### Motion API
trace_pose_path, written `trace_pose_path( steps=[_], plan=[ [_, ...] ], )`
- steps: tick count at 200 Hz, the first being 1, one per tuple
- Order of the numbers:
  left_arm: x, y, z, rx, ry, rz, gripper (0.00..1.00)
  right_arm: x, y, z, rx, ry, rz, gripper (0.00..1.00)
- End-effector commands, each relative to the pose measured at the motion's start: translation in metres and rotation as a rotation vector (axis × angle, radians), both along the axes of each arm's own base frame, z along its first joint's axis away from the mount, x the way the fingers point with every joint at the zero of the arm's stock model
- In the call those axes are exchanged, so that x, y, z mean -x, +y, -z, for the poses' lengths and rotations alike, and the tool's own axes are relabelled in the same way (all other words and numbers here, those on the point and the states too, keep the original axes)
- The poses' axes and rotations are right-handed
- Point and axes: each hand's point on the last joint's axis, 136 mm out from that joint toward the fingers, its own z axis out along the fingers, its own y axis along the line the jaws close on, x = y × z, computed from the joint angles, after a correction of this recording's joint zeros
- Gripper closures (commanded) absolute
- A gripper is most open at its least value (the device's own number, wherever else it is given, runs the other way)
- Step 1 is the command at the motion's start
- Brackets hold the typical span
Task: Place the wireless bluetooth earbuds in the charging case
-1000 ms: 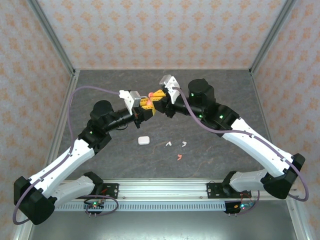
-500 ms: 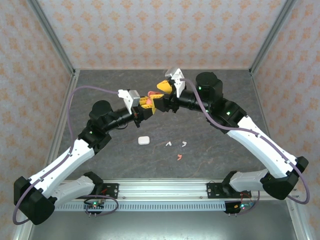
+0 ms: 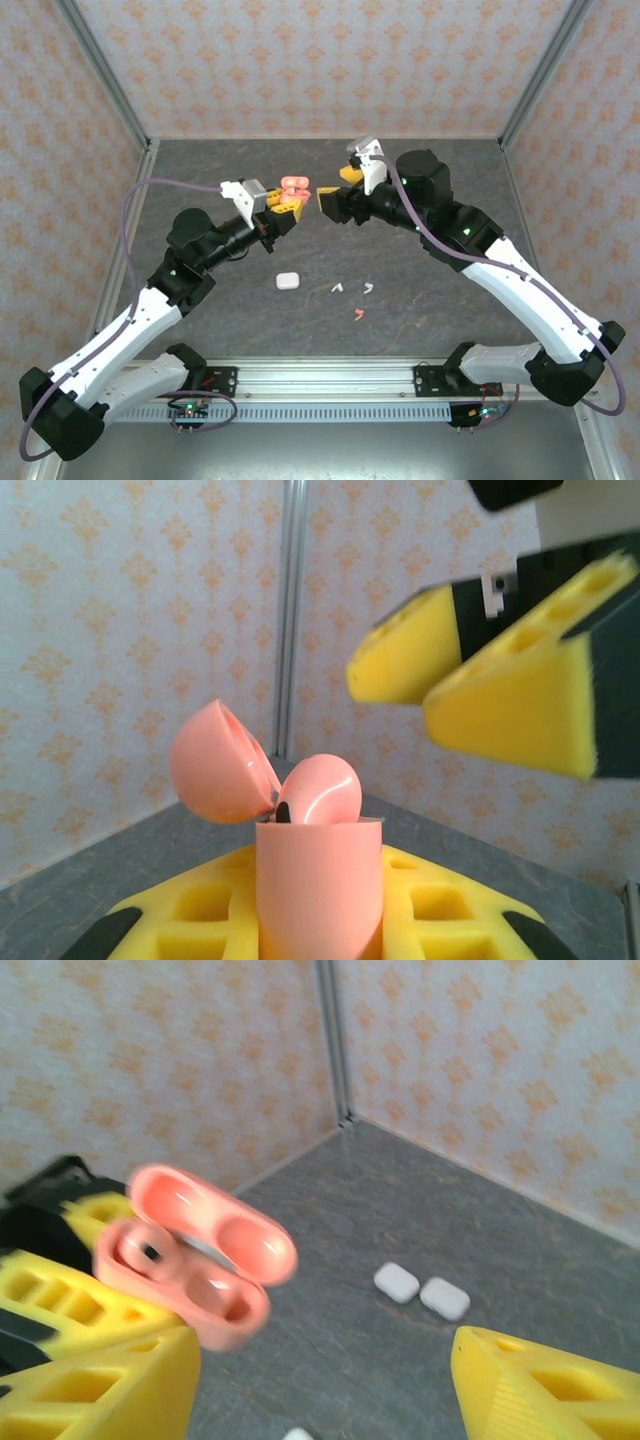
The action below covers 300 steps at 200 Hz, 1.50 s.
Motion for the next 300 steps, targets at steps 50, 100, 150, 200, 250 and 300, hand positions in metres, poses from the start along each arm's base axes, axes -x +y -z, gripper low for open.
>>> trace_pose_path(
  steps=[50, 100, 150, 200, 250, 300],
  plan=[
    [0.004, 0.012, -0.012, -0.002, -0.063, -0.063, 1.00, -0.003, -0.040, 0.139, 0.225, 0.374, 0.258, 0.32],
    [0.005, 0.015, -0.012, -0.005, -0.066, -0.076, 1.00, 0.026, -0.061, 0.246, 0.413, 0.699, 0.345, 0.40],
    [0.004, 0.016, -0.013, -0.005, -0.067, -0.083, 1.00, 0.064, -0.075, 0.329, 0.554, 0.976, 0.377, 0.44],
    [0.005, 0.017, -0.014, -0.012, -0.067, -0.088, 1.00, 0.087, -0.067, 0.357, 0.582, 1.115, 0.302, 0.43],
    [0.004, 0.018, -0.012, -0.017, -0.062, -0.094, 1.00, 0.095, -0.065, 0.371, 0.622, 1.174, 0.267, 0.47],
    [0.003, 0.019, -0.011, -0.023, -0.058, -0.103, 1.00, 0.098, -0.059, 0.378, 0.642, 1.198, 0.243, 0.52]
  ],
)
